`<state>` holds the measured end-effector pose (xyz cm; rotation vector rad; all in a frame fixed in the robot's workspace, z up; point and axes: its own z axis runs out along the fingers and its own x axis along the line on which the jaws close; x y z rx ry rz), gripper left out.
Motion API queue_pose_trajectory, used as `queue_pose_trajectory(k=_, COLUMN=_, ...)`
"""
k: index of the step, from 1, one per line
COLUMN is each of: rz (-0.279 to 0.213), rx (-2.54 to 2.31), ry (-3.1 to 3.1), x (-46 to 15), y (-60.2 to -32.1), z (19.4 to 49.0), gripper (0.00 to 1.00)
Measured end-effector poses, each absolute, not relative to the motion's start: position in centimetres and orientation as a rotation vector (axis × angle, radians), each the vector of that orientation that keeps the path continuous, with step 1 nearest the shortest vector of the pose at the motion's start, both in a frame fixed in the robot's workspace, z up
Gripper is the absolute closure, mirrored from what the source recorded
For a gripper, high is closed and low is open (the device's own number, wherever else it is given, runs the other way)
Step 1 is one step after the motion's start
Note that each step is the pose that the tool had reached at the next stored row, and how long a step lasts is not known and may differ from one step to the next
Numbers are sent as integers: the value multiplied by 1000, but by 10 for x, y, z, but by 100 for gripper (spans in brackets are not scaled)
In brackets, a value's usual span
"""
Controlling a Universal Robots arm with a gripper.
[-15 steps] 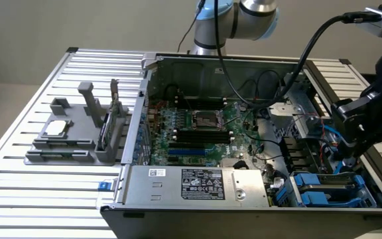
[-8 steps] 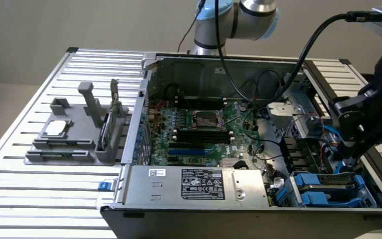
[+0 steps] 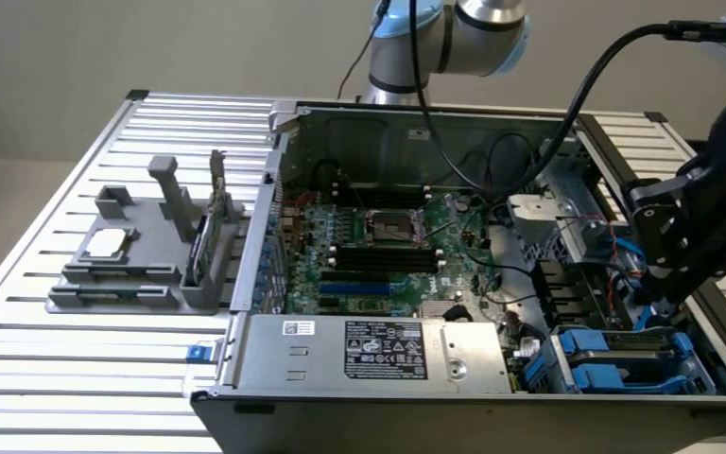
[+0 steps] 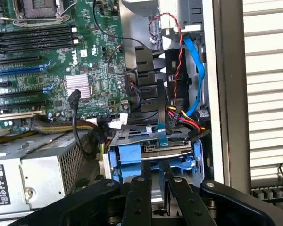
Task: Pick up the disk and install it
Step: 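Insert the first disk wire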
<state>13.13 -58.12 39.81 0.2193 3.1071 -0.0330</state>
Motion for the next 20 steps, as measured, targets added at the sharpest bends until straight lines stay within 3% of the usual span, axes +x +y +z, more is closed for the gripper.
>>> queue_pose_trajectory(k=5, rz=-18, rx=294, ry=3102, x=132, y=-581, z=398, gripper=78)
queue_pose_trajectory(k=14, rz=73, rx=330, ry=3100, x=137, y=-581, z=398, gripper=78)
queue_pose_trajectory(k=20, rz=94, rx=346, ry=3099, x=145, y=-581, z=398, gripper=78)
